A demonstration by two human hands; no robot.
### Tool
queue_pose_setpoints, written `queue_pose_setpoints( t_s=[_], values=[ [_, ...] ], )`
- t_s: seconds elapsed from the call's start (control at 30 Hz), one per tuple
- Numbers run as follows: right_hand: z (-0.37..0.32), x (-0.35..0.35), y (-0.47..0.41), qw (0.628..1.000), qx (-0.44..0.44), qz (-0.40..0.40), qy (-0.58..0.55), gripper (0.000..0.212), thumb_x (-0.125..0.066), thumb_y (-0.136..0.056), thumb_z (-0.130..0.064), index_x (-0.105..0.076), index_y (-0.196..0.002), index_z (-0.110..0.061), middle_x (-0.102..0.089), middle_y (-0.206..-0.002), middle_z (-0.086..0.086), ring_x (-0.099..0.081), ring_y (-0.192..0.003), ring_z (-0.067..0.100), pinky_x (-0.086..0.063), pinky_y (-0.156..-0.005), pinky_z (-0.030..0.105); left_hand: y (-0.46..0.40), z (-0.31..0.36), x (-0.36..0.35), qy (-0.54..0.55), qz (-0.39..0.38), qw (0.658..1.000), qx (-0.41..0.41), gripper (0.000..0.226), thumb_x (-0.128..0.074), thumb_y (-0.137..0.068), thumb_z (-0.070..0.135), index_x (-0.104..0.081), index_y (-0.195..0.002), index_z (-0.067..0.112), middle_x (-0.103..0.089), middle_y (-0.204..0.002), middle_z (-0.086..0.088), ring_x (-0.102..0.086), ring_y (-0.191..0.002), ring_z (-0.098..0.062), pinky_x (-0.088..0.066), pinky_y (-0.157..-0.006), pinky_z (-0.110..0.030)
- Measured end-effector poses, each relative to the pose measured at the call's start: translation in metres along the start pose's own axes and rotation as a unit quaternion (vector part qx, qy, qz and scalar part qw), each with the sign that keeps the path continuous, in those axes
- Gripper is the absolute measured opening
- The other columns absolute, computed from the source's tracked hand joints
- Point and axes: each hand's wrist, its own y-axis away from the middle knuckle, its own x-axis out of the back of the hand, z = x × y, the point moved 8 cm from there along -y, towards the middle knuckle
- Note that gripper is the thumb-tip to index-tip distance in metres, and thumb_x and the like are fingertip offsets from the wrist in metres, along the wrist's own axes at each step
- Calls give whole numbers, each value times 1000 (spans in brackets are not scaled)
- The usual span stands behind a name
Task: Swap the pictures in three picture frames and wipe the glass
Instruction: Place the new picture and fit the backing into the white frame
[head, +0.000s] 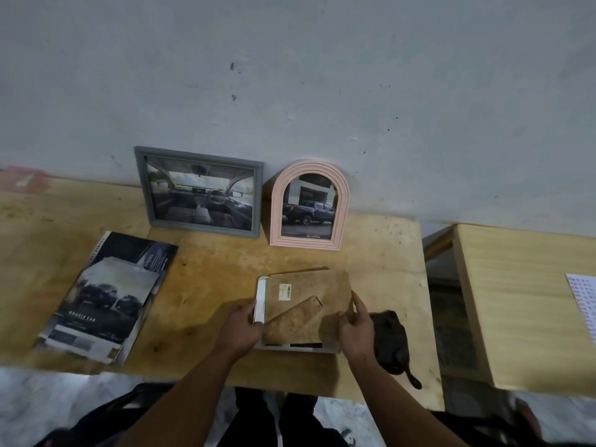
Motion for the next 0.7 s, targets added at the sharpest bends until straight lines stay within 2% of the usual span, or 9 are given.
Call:
queue_pose_setpoints(
  t_s=[0.13, 0.2, 0.27, 0.37, 0.47, 0.53, 0.57, 0.63, 0.7],
  values=[
    [2, -10, 5, 994, 32, -45, 91, 63, -63, -98, -14, -42, -155, -30, -63, -130, -5, -61, -120, 16, -54, -100, 34, 24, 29, 11, 3, 6, 1000, 6, 70, -52, -72, 34, -59, -142, 37, -62, -127, -5, -61, -119, -23, -51, -98, -35],
    [7, -12, 6, 976, 45, -57, 206, 70, -63, -97, -23, -31, -159, -34, -57, -129, 2, -65, -110, 23, -55, -90, 33, 27, 32, 12, 2, 4, 1000, 5, 70, -55, -75, 29, -57, -145, 32, -61, -130, -9, -59, -124, -27, -50, -100, -36],
    [13, -11, 4, 950, 33, -62, 304, 75, -61, -99, -30, -21, -162, -32, -51, -126, 11, -66, -97, 27, -52, -80, 32, 27, 31, 14, 6, 0, 1000, 15, 78, -52, -70, 34, -55, -148, 32, -58, -134, -10, -60, -124, -27, -50, -103, -37],
    [14, -14, 4, 935, 24, -68, 348, 77, -58, -101, -32, -13, -164, -28, -49, -128, 13, -63, -85, 24, -51, -77, 32, 26, 29, 12, 2, -9, 1000, 20, 80, -50, -66, 36, -56, -146, 32, -58, -135, -10, -59, -125, -25, -48, -105, -35],
    [16, -14, 3, 926, 19, -69, 372, 77, -56, -102, -32, -11, -165, -27, -46, -134, 14, -52, -65, 13, -49, -69, 30, 28, 33, 13, -2, -6, 1000, 20, 83, -51, -66, 36, -55, -148, 28, -55, -138, -13, -58, -127, -27, -46, -106, -33],
    [19, -15, 2, 919, 6, -76, 387, 78, -57, -102, -32, -11, -165, -27, -41, -140, 15, -51, -61, 12, -45, -67, 29, 31, 37, 15, -6, -10, 1000, 19, 80, -53, -70, 34, -53, -150, 25, -52, -141, -15, -57, -128, -29, -46, -105, -34],
    [20, -15, 3, 915, 1, -79, 396, 79, -58, -101, -33, -11, -164, -27, -39, -143, 15, -55, -66, 14, -47, -69, 30, 33, 40, 15, -7, -11, 1000, 21, 75, -57, -76, 31, -52, -150, 23, -50, -142, -16, -57, -129, -31, -45, -105, -34],
    [19, -13, 4, 902, 0, -68, 426, 78, -59, -99, -39, -15, -163, -29, -36, -143, 15, -62, -98, 27, -54, -83, 36, 33, 41, 16, -14, -11, 1000, 19, 70, -59, -81, 28, -52, -150, 23, -50, -142, -14, -57, -128, -31, -46, -104, -34],
    [16, -13, 6, 885, 2, -59, 463, 75, -59, -98, -44, -20, -160, -30, -36, -142, 15, -47, -129, 36, -53, -93, 45, 32, 40, 18, -15, -5, 1000, 9, 77, -52, -73, 34, -55, -149, 25, -56, -139, -12, -58, -126, -27, -48, -103, -34]
  ],
)
